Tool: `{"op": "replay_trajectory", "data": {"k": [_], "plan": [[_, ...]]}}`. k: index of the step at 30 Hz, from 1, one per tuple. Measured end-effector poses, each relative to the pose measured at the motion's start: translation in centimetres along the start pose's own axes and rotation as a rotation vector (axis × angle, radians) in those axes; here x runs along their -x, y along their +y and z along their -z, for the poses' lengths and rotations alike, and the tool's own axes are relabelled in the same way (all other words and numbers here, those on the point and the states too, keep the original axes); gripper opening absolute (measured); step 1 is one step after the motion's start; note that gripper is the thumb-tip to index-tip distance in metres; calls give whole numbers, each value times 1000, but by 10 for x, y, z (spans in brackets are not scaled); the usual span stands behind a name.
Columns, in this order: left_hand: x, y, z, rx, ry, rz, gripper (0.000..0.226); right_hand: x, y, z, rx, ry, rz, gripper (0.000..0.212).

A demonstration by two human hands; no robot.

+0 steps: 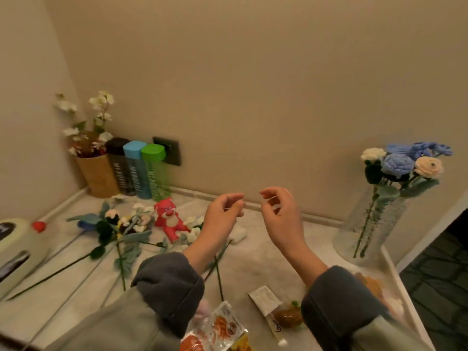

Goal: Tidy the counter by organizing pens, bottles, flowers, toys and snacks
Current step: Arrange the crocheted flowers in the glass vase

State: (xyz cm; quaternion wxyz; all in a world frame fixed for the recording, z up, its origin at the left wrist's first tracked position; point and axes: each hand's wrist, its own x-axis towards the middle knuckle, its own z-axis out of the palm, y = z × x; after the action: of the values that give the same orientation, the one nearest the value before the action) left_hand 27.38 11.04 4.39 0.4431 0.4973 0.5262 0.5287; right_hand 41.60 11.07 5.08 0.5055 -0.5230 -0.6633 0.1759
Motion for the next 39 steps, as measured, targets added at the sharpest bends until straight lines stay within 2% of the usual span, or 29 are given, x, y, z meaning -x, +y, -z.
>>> {"op": "replay_trajectory", "data": {"k": [8, 13, 19, 23, 27, 31, 35, 39], "plan": [[3, -52, 113, -231, 61, 105, 19, 18, 4, -97, 134, -391, -256, 17], [6, -93, 144, -417, 6, 142, 22, 36, 19, -128, 218, -470, -345, 24], [9, -126, 160, -772, 8, 149, 32, 49, 37, -144, 377, -544, -440, 36], [5, -130, 164, -863, -1, 112, 34, 53, 42, -150, 471, -527, -438, 34], [0, -131, 168, -978, -79, 47, 33, 52, 42, -155, 564, -535, -425, 22], [-5, -130, 171, -1125, -163, -38, 27, 53, 42, -159, 642, -505, -435, 20], [-11, -131, 172, -1170, -213, -53, 24, 48, 40, -159, 570, -398, -507, 16], [-21, -116, 170, -1075, -148, -31, 28, 37, 32, -153, 463, -205, -515, 12]]}}
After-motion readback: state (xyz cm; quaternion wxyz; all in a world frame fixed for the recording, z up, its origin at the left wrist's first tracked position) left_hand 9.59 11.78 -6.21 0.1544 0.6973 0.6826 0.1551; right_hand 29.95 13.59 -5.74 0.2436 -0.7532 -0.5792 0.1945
